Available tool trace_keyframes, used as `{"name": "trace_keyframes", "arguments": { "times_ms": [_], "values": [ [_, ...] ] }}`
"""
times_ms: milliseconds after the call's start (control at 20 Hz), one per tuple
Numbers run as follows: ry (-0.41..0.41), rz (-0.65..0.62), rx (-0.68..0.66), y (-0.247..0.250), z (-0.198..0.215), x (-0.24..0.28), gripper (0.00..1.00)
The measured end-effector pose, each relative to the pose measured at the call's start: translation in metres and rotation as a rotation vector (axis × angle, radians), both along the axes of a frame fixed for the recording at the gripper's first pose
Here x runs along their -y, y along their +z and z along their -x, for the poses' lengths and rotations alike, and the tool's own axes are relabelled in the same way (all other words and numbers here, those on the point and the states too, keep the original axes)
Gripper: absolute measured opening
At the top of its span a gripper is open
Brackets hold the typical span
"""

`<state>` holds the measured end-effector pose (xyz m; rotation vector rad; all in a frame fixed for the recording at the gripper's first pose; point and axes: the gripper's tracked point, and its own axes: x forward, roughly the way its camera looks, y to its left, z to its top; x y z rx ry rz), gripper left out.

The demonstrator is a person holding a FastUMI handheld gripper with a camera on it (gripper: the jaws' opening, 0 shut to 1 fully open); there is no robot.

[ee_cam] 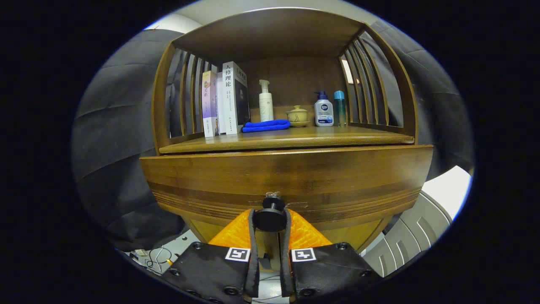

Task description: Pull open the drawer, take out the items inside it, and place them on the countertop above the cabinet.

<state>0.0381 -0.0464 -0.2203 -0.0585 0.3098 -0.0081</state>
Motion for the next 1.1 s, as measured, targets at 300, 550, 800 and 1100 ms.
{"name": "trace_keyframes", "arguments": {
  "times_ms": [300,550,800,1100],
  "values": [
    [0.009,0.006,-0.013,0.000,0.021,-0.002,0.22],
    [0.012,0.005,-0.024,0.000,0.036,-0.004,0.22],
    [0.013,-0.001,-0.041,-0.001,0.050,-0.005,0.22],
    [0.017,-0.004,-0.063,-0.006,0.065,-0.006,0.22]
  ]
}}
